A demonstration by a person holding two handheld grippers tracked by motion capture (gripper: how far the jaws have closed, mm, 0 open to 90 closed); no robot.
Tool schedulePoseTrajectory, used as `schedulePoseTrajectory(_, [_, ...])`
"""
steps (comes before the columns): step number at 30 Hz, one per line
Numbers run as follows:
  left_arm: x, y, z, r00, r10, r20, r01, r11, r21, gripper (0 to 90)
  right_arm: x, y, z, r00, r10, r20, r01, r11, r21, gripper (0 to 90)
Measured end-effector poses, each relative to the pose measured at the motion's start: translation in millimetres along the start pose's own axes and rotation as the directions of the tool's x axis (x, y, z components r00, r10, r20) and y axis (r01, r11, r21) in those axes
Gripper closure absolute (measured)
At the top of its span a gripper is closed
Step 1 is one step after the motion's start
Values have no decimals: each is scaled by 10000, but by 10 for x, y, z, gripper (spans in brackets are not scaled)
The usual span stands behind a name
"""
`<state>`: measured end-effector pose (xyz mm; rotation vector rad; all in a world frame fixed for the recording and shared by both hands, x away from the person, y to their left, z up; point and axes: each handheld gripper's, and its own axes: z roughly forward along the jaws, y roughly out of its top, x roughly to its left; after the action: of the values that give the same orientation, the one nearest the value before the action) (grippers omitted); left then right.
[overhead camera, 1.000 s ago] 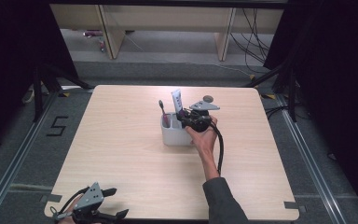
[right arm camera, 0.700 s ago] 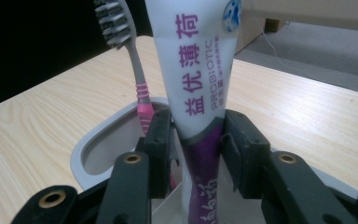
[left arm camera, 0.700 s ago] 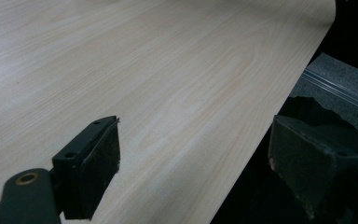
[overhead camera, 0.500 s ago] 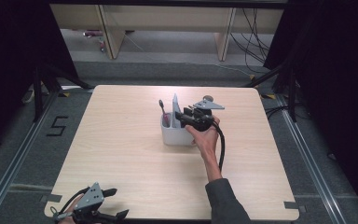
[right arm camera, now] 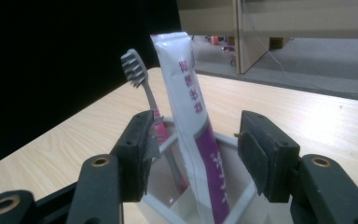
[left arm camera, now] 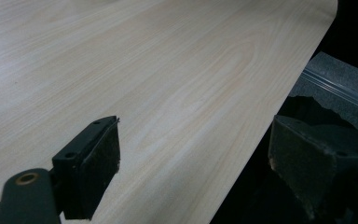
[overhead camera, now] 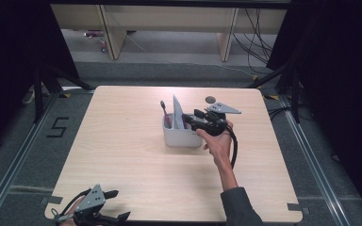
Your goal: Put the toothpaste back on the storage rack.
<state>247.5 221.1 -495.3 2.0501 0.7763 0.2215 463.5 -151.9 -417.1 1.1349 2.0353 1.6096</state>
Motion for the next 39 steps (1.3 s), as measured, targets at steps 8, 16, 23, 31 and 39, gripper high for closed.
schedulePoseTrajectory(8, [1, -8, 12, 10000, -55, -72, 54, 9999, -137, 159, -68, -60, -112, 9984, 548, -131, -550, 9984, -120, 463])
schedulePoseTrajectory(16, [8, -8, 9, 9999, 12, -158, -13, 9999, -118, 159, -79, -84, -282, 9995, 286, 147, -285, 9996, -73, 431])
schedulePoseTrajectory(23, [10, -2, 3, 10000, -12, -67, 13, 10000, 94, 159, -57, -114, -425, 9996, 269, -36, -270, 9994, -222, 419])
schedulePoseTrajectory(31, [7, -7, 2, 9997, 2, -231, -3, 10000, -43, 159, 63, -176, -534, 9999, -93, -62, 94, 9998, 198, 389])
schedulePoseTrajectory(39, [5, -10, 9, 9997, -164, -184, 162, 9998, -87, 159, 87, -182, -600, 9996, -212, -180, 212, 9998, -13, 388])
